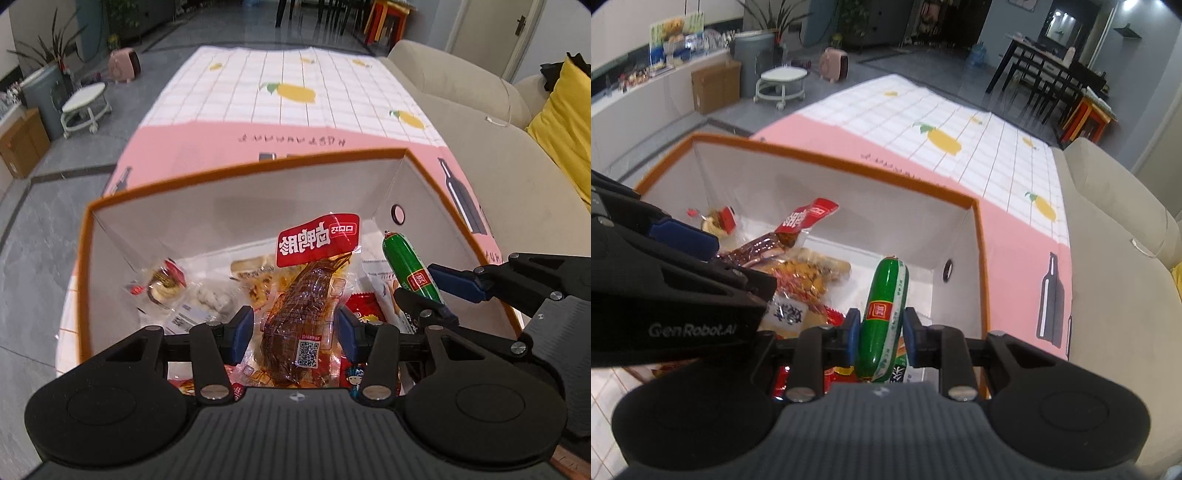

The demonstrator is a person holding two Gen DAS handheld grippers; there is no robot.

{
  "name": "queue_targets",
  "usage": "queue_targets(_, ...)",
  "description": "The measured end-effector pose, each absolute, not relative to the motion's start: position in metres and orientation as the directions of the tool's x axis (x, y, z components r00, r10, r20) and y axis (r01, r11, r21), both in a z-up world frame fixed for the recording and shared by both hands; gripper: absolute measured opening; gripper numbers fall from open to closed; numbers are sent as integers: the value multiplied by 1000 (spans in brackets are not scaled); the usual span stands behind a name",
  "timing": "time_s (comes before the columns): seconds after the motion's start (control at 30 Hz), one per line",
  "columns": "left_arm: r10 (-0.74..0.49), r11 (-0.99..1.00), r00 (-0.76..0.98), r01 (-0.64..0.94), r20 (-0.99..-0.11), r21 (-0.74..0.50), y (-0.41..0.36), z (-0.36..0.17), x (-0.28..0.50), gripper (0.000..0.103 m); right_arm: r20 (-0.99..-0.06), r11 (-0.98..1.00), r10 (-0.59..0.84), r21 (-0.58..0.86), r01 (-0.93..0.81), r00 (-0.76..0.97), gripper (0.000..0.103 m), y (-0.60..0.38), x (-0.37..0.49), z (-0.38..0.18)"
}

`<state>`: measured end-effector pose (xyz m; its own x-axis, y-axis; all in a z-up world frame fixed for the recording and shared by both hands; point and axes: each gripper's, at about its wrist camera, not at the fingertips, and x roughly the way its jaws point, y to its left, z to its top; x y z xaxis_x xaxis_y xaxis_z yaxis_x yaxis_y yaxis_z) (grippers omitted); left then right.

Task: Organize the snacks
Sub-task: 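Open the left tool inside the box while the right tool releases the green sausage, then withdraw both open tools from the box toward the last snacks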

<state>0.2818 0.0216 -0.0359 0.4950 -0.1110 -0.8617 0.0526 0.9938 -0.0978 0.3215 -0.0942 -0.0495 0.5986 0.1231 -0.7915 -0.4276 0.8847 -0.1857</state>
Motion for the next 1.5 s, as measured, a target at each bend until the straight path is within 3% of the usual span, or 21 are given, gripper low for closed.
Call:
queue_targets(0.47, -51, 999, 388, 22, -920, -46, 23, -65, 301, 58, -866, 873, 57, -198, -445, 497, 20, -90, 338, -79)
queue_targets(0.77, -34, 999, 374, 10, -927, -33, 24, -66, 298, 65, -866, 870, 44, -211, -445, 497, 20, -88, 342, -74)
queue_targets(0.93, -26, 999, 409, -8, -912, -32, 29, -56, 292, 78, -853, 880, 55, -203, -429, 518, 27, -92, 337, -63)
queue_targets(1.03, -11, 999, 465, -37, -885, -32, 31, -44, 283, 80, -841, 890, 65, -195, -411, 538, 36, -96, 333, -55)
queue_targets(1.3, -41, 995, 612, -50, -790, -90, 37, -4, 246, 82, -790, 946, 156, -52, -319, 592, 60, -124, 313, -23)
queue_targets(1.5, -75, 996, 718, 25, -692, -82, 26, 27, 198, 82, -706, 960, 230, 51, -276, 670, 65, -149, 271, 0)
